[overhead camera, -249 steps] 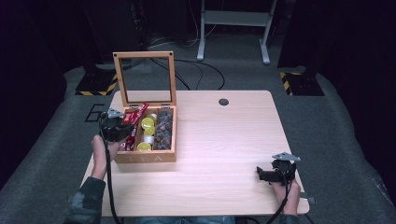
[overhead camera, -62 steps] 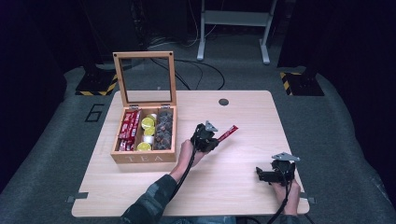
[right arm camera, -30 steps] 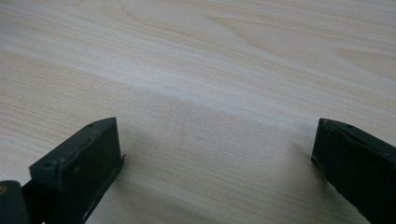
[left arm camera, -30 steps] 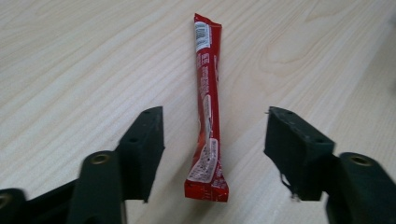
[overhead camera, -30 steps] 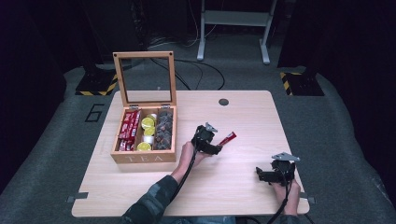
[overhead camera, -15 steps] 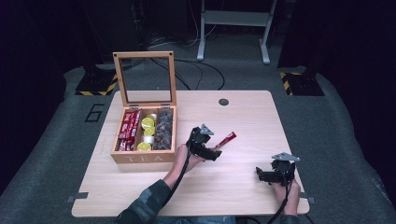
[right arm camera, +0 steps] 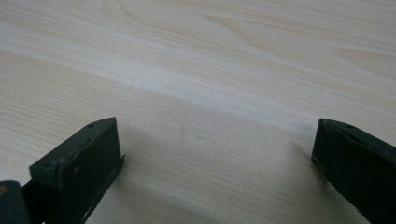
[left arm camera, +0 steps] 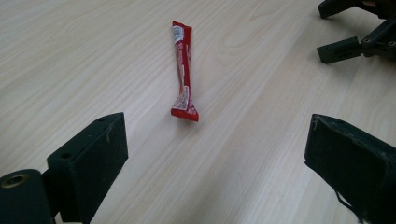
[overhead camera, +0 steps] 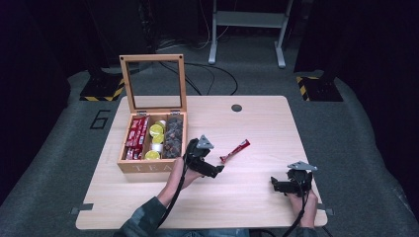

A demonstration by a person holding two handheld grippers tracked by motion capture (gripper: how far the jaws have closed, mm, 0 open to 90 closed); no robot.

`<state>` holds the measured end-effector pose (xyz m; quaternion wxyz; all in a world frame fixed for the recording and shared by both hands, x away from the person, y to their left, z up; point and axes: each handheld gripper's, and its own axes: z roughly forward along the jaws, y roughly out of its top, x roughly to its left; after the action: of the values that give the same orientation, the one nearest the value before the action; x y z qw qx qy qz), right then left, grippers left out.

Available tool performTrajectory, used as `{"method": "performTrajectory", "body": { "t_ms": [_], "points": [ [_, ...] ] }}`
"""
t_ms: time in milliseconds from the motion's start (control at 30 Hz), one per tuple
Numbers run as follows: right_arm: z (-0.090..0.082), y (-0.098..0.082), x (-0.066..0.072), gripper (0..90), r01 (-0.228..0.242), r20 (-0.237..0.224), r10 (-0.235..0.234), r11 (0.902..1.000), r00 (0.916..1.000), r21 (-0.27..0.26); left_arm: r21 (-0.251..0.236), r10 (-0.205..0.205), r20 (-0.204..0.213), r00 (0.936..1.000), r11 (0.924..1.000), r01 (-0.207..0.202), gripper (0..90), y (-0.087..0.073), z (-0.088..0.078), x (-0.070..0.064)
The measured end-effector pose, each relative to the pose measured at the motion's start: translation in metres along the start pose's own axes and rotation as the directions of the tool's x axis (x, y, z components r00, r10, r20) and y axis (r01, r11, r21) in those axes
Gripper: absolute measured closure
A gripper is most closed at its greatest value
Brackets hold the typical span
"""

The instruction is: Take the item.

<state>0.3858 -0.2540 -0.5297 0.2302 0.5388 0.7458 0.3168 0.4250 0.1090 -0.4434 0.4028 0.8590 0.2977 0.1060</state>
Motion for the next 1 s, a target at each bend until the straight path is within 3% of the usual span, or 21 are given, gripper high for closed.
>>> {"method": "performTrajectory", "body": {
  "t_ms": [267, 333, 567, 900, 1000],
  "points": [
    [0.000, 0.000, 0.000, 0.6, -0.002, 0.001, 0.002, 1.0000, 1.0000, -0.001, -0.027, 0.002, -0.015, 0.9999, 0.9996, -0.002, 3.5, -0.012, -0.027, 0.001],
    [0.000, 0.000, 0.000, 0.6, -0.001, 0.001, 0.001, 1.0000, 1.0000, 0.000, -0.037, -0.003, -0.025, 0.9997, 0.9993, 0.002, 2.8, -0.019, -0.039, 0.004],
    [0.000, 0.000, 0.000, 0.6, -0.002, 0.002, 0.002, 1.0000, 1.0000, -0.001, -0.040, -0.012, -0.053, 0.9985, 0.9992, 0.010, 1.8, -0.035, -0.057, 0.011],
    [0.000, 0.000, 0.000, 0.6, -0.002, 0.002, 0.002, 1.0000, 1.0000, -0.001, -0.067, -0.066, -0.100, 0.9928, 0.9960, 0.060, 1.1, -0.066, -0.090, 0.027],
    [0.000, 0.000, 0.000, 0.6, -0.003, 0.002, 0.003, 1.0000, 1.0000, -0.001, -0.070, -0.094, -0.121, 0.9882, 0.9939, 0.086, 1.0, -0.084, -0.101, 0.034]
  ]
}}
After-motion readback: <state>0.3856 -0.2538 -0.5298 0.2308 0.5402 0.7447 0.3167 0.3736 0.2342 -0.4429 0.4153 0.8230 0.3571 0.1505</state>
